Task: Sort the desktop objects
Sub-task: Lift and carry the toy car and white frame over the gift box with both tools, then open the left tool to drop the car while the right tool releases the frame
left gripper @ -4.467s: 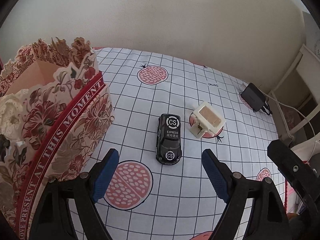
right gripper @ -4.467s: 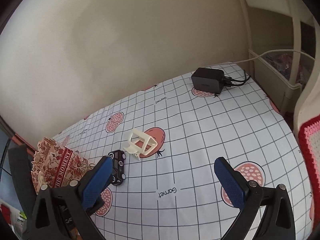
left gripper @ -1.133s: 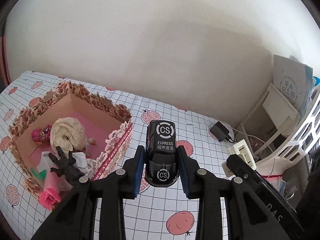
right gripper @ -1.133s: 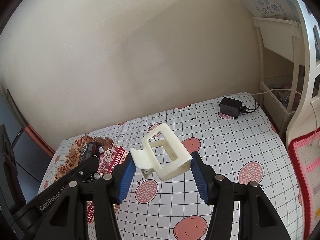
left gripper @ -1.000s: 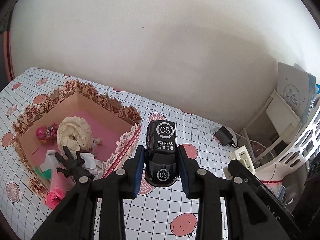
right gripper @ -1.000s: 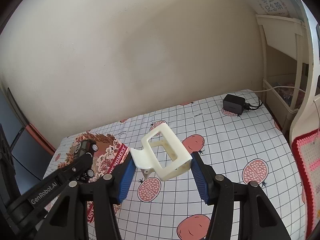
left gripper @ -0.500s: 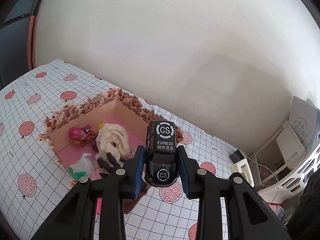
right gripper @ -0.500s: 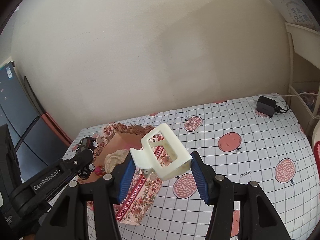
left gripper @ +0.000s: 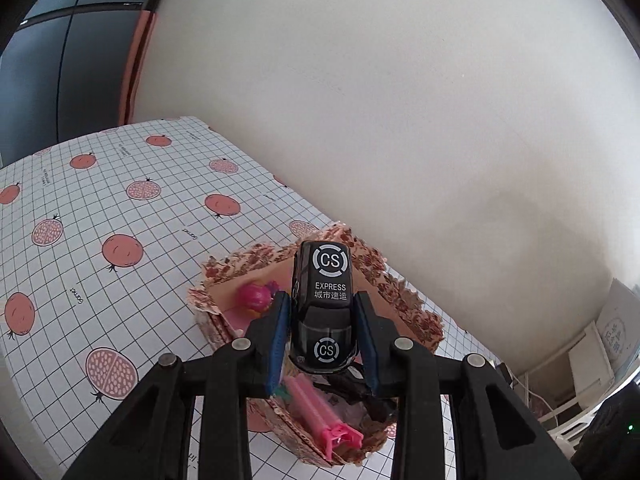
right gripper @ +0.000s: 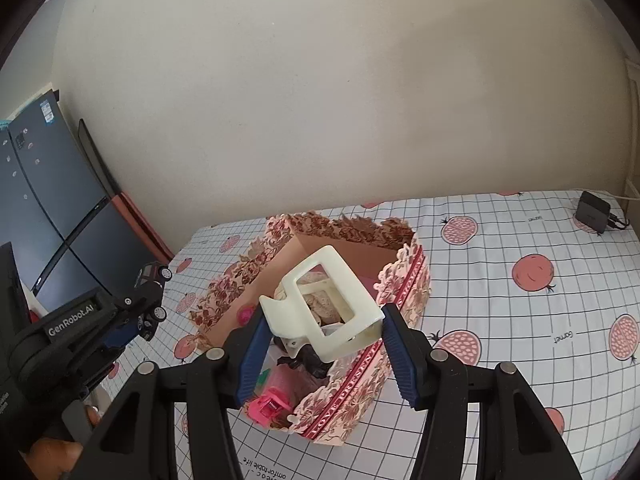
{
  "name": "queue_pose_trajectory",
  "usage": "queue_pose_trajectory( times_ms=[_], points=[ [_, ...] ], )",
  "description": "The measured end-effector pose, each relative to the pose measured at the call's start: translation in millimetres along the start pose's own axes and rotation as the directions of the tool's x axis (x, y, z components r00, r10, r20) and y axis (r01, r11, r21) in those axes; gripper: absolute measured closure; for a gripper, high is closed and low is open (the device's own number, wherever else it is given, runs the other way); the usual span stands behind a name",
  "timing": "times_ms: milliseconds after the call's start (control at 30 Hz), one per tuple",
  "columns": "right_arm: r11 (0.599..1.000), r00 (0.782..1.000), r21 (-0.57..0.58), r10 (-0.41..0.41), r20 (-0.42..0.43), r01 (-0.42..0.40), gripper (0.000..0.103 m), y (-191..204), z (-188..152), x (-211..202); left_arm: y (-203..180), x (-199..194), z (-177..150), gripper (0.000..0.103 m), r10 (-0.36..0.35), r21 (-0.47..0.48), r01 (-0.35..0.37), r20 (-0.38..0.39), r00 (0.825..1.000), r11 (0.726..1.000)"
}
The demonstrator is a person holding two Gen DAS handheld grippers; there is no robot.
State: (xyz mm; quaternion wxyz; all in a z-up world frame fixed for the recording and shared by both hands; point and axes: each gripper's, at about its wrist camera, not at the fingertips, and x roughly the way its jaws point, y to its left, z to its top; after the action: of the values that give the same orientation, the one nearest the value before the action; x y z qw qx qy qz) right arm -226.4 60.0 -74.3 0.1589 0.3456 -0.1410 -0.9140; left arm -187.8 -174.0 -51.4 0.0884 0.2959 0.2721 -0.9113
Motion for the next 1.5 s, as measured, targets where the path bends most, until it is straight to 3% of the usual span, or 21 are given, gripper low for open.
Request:
queue_pose_trajectory(
  times_ms=[167,833,1300,1433,1500],
  points=[
    [0.999,1.000,-0.042,0.008,-0.025,-0.009,0.045,16,-7,14,18,6,3,0.069,0.015,-0.036,-0.015,-0.013,1.000,0.999],
    [0.998,0.997,-0.057,0.021,-0.070,-0.025,0.045,21,-17,31,9,34,-8,0.069,-0.015,-0.006,0.014,-0.119,0.993,1.000],
    [0.998,0.996,-0.057,0.015,-0.084,-0.020,0.044,22,-21,37,9,37,-9,0.069,-0.006,-0.003,0.005,-0.124,0.992,1.000],
    [0.998,0.993,-0.053,-0.021,-0.118,0.015,0.037,19,-24,44,11,40,-11,0.055,0.006,-0.010,-0.007,-0.138,0.990,1.000],
    [0.999,0.992,-0.044,-0.019,-0.122,0.013,0.036,17,-24,45,12,40,-11,0.053,0.011,-0.009,-0.012,-0.138,0.990,1.000]
  ],
)
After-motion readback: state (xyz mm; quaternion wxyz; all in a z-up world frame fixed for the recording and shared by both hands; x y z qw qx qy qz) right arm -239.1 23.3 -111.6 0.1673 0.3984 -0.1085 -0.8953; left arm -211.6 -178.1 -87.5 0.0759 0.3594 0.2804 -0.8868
